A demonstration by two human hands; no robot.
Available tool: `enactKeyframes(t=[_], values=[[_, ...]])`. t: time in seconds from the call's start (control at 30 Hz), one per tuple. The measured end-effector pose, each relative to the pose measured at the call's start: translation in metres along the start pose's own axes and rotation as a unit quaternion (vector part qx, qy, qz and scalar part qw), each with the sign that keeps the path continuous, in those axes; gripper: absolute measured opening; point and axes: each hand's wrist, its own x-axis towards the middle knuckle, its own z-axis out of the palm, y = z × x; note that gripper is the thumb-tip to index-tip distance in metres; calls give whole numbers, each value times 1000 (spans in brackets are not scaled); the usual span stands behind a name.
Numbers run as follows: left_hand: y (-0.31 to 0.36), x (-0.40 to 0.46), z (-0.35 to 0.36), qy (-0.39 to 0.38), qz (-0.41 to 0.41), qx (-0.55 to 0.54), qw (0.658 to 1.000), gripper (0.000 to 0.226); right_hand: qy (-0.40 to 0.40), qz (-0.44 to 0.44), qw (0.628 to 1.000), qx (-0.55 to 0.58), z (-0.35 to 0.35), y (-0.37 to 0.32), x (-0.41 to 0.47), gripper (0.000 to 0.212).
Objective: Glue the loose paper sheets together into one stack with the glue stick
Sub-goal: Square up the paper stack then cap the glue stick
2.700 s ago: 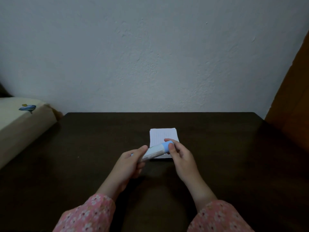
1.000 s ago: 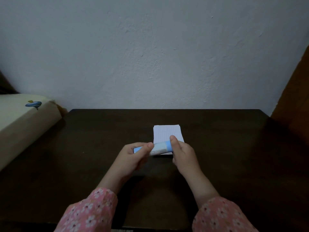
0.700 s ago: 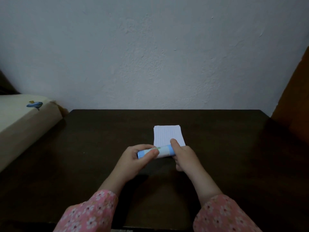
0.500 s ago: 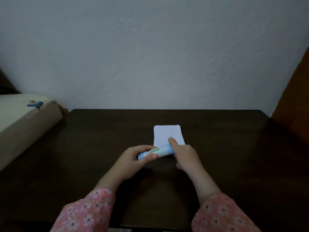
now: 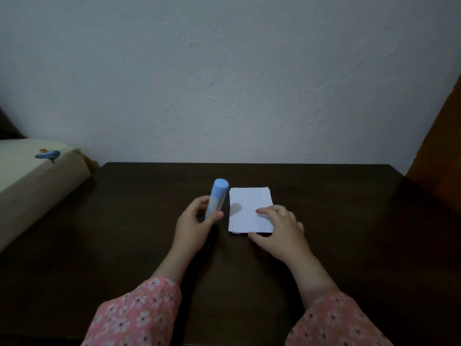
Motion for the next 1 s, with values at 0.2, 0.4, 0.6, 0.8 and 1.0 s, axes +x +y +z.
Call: enactKeyframes(t=[0.2,0.4,0.6,0.8,1.0], values=[[-4,21,6,5,-3,18,1000,35,-25,-28,999,-36,-3,2,7,49],[-5,36,8,-23,4,53,998,38,-33,-31,998,-52,-3,7,15,46],[-5,48,8,-49,9,64,997,43,-39,-32,997,-59,-2,8,22,46],[-10,51,7,-52,16,53,997,41,-41,-23,997,-65,-1,9,29,47],[-12,55,10,-36,15,62,997,41,-42,-26,997,-66,-1,8,29,47]])
